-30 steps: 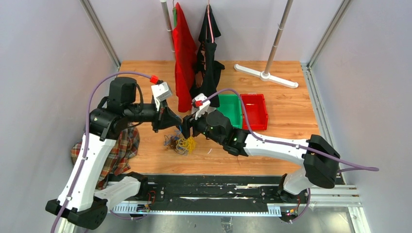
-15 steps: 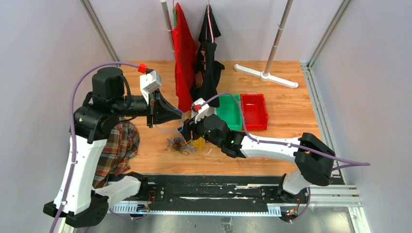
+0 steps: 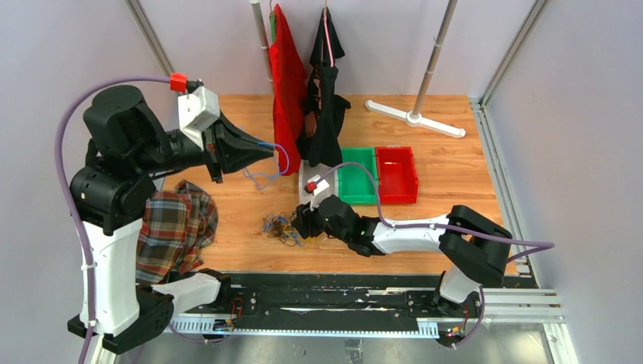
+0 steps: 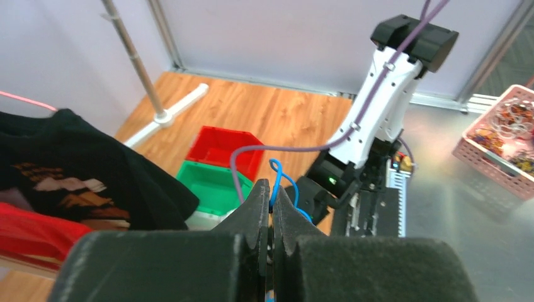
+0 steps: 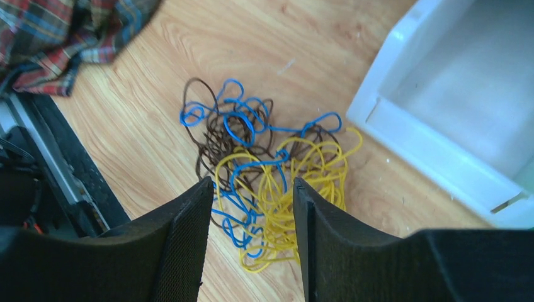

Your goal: Untangle the cables

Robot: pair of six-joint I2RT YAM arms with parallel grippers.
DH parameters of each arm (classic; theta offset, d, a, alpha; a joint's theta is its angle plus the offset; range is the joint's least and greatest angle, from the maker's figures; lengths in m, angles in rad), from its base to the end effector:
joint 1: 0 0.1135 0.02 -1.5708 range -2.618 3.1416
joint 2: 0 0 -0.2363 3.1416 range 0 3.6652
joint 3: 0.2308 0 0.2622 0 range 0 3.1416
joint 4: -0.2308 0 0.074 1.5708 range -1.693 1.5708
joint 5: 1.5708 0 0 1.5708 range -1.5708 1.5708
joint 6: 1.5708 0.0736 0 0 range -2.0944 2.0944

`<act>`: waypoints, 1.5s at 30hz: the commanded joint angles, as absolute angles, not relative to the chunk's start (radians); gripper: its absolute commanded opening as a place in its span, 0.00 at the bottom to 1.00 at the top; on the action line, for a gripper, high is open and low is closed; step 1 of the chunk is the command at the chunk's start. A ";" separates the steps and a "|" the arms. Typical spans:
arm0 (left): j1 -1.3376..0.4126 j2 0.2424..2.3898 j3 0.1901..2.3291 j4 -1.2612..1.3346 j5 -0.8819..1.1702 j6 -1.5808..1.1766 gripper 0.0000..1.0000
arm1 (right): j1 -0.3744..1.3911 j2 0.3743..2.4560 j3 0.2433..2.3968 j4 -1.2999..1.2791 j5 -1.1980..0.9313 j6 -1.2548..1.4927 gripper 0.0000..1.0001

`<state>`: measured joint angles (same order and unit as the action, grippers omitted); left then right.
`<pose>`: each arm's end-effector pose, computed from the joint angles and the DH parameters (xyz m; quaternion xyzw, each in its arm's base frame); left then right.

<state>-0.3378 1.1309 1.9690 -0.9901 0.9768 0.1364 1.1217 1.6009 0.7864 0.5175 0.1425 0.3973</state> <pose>0.1302 -0.1104 0.5397 0.4545 0.5795 -0.4120 0.5365 0.1771 0.3435 0.1622 -0.2445 0.7649 0.3669 0.4696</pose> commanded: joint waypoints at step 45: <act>-0.386 1.462 1.575 -0.585 0.697 0.160 0.01 | 0.884 1.108 0.695 0.159 0.358 0.368 0.45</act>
<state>-0.3645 1.4319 1.5238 -0.6357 0.7155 0.1776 0.8970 1.1217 0.7136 0.1730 0.3149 0.3801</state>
